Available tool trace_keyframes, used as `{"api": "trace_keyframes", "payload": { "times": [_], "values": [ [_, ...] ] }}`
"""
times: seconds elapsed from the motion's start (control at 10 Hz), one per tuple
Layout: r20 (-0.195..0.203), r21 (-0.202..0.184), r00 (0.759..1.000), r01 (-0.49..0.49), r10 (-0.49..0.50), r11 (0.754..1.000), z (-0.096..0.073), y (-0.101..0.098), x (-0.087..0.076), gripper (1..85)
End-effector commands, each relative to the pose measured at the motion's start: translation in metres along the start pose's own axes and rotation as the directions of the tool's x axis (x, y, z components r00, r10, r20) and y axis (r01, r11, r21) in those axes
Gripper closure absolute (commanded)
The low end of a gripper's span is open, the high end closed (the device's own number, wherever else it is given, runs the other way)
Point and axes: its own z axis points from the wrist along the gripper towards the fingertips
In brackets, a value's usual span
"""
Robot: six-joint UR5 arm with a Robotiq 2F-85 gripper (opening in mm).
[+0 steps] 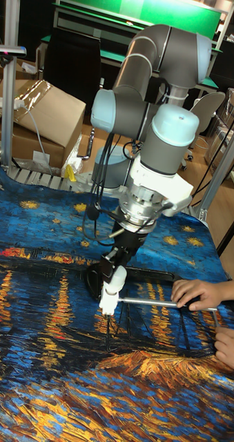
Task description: Take out the light bulb by rotating it
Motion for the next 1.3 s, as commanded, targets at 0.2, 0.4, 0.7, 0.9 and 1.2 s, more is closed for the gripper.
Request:
{"api": "trace_keyframes", "payload": {
  "times": [0.2,0.4,0.7,0.9,1.2],
  "values": [
    [0.029,0.013,0.991,0.131,-0.132,0.991,0.000,-0.002,-0.001,75.0],
    [0.020,0.021,0.987,0.158,-0.158,0.987,-0.001,-0.005,0.001,73.0],
    [-0.013,0.043,0.972,0.236,-0.235,0.971,0.001,-0.009,0.004,32.0],
    [-0.025,0.048,0.973,0.231,-0.230,0.972,-0.001,-0.006,0.003,23.7],
    [-0.033,0.018,0.954,0.298,-0.297,0.954,0.000,-0.011,0.015,0.7]
  ]
}}
